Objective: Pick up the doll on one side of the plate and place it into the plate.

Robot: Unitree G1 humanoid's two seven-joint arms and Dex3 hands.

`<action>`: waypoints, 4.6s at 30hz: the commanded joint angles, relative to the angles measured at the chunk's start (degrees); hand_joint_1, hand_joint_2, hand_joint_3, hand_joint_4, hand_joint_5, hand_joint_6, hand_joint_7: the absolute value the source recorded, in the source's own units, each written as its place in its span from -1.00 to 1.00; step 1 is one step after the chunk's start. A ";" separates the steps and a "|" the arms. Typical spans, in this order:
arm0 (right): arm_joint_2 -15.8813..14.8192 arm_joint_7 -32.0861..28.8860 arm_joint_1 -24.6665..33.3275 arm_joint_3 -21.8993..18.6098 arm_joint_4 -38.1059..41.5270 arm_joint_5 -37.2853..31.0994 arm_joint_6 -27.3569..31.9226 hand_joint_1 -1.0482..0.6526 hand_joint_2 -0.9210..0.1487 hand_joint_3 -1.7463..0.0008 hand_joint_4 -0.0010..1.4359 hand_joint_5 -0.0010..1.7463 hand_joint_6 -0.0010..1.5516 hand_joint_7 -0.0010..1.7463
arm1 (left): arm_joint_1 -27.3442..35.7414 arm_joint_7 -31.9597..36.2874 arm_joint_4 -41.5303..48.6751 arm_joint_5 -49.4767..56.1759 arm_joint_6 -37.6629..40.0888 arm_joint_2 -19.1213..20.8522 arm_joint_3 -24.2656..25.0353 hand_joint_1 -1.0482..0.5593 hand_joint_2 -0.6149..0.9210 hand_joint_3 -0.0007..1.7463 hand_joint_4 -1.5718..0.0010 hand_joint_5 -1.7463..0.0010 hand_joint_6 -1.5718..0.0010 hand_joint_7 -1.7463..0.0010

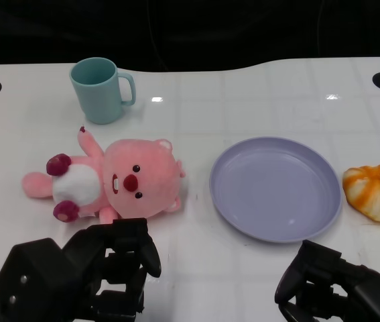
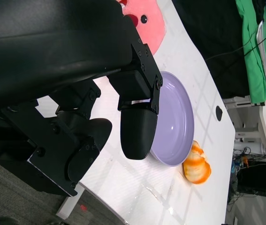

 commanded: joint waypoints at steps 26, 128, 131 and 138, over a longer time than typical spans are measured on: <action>-0.03 -0.16 0.15 -0.31 0.18 0.30 -0.01 -0.01 -0.88 0.24 -0.10 1.00 -0.45 0.93 | -0.10 0.07 -0.11 0.20 1.05 0.46 0.31 0.32 0.28 0.71 -0.17 -1.00 -0.08 -0.84; 0.27 -0.79 1.22 0.64 -0.52 -0.90 -0.55 -0.02 -0.86 0.25 -0.07 1.00 -0.44 0.93 | -43.12 -0.55 42.35 58.48 -2.74 13.67 -18.24 -0.60 0.98 -1.00 0.84 0.65 0.70 0.99; 0.29 -0.75 1.45 0.63 -0.63 -0.62 -0.55 -0.02 -0.86 0.25 -0.07 1.00 -0.44 0.93 | -44.70 1.10 46.65 58.15 -3.13 12.68 -18.90 -0.59 0.97 -1.00 0.83 0.67 0.69 0.99; 0.28 -0.92 1.66 0.76 -1.30 -0.69 -0.11 -0.02 -0.87 0.24 -0.09 1.00 -0.44 0.93 | -48.98 4.54 57.33 58.04 -5.15 10.65 -21.87 -0.59 0.98 -1.00 0.81 0.69 0.67 0.99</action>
